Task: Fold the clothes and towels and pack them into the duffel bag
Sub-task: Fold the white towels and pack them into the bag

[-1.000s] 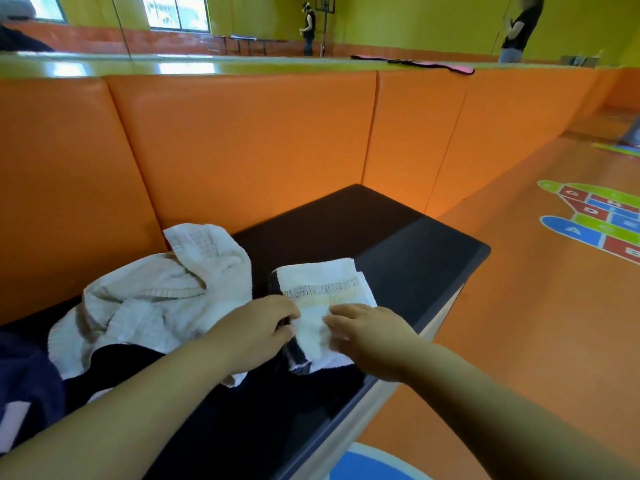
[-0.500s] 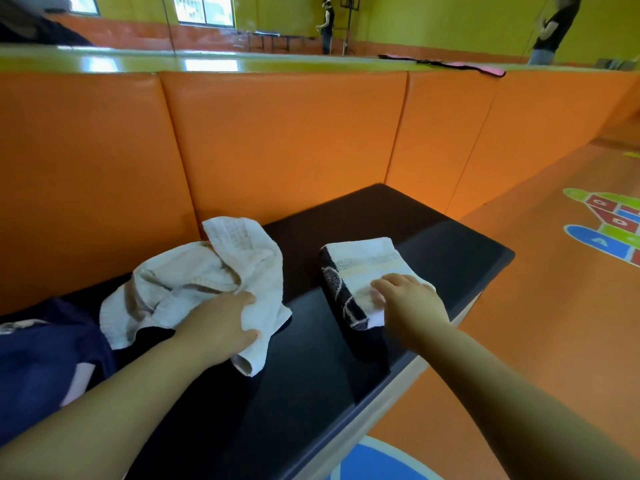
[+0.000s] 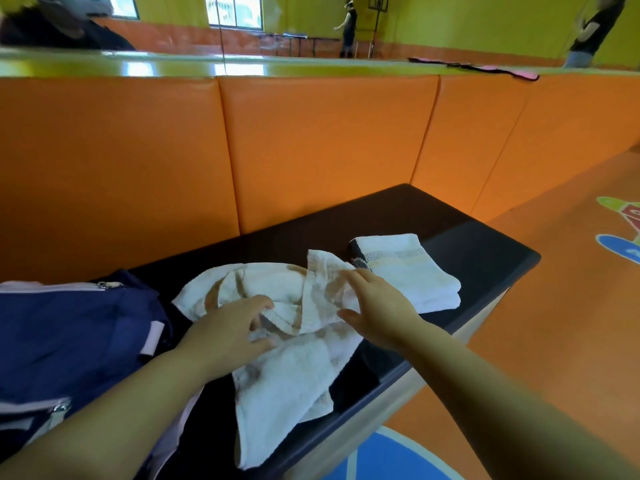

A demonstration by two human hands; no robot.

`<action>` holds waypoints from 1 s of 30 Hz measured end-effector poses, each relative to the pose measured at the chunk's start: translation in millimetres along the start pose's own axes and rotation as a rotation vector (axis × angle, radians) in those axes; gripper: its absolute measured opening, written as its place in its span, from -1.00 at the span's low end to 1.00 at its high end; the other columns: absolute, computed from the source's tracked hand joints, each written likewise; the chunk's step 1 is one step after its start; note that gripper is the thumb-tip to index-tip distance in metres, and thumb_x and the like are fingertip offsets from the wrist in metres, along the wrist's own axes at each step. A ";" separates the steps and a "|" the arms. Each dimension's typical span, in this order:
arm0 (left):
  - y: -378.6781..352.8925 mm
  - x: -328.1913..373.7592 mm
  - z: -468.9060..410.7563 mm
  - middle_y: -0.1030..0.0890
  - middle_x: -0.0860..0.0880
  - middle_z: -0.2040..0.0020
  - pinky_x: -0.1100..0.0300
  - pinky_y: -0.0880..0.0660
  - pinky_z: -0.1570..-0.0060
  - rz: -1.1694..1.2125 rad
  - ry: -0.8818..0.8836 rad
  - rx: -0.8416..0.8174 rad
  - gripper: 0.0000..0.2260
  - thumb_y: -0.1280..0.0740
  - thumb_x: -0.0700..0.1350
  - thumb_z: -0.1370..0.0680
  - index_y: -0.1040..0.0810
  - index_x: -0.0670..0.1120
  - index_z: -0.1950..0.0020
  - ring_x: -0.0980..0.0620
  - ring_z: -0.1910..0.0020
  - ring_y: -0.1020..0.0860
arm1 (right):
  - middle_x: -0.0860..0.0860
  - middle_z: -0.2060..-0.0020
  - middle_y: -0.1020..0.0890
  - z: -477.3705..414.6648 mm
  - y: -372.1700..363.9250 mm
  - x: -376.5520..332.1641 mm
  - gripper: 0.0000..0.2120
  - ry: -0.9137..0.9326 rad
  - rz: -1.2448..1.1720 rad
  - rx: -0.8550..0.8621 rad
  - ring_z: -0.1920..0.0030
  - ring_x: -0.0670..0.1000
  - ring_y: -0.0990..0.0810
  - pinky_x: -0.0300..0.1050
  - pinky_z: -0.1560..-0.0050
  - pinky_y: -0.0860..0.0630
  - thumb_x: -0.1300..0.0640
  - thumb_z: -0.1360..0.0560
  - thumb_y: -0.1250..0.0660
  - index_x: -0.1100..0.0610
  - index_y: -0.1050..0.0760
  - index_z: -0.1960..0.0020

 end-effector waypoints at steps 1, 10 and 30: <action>-0.4 -8.3 -0.7 -0.49 0.08 -0.13 0.10 -0.47 -0.08 -0.071 -0.023 0.035 -0.48 -0.39 0.15 -0.42 -0.36 0.10 -0.34 0.04 -0.12 -0.46 | 0.01 -0.46 -0.27 -3.9 -3.0 0.0 -0.31 -0.006 0.018 -0.026 -0.32 0.11 -0.40 0.00 -0.20 -0.47 -0.05 -0.48 -0.36 0.05 -0.12 -0.50; 2.1 -51.2 -10.7 -0.51 0.07 -0.20 -0.09 -0.39 -0.17 -0.341 -0.237 0.159 -0.45 -0.18 0.37 -0.35 -0.51 0.12 -0.22 -0.01 -0.21 -0.32 | 0.12 -0.05 -0.55 -36.7 -28.1 -9.6 -0.32 -0.171 0.094 -0.193 0.09 0.12 -0.53 -0.07 0.17 -0.41 -0.05 -0.39 -0.46 0.18 -0.22 -0.35; 124.3 -31.5 13.2 -0.53 -0.07 0.29 0.17 -0.34 0.40 0.514 0.064 0.497 -0.96 -0.33 -0.18 -0.53 -0.52 -0.12 0.12 -0.01 0.34 -0.47 | 0.00 0.42 -0.39 -5.4 101.4 -15.9 -0.62 -0.270 -0.476 0.290 0.43 -0.06 -0.30 -0.18 0.44 -0.23 -0.09 -0.44 -0.41 0.17 -0.36 0.28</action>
Point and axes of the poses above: each hand's wrist, its own z-axis away from the middle knuckle, its own y-axis out of the back of the hand, x = y × z, the point moved 3 cm from there along -z, towards the middle knuckle
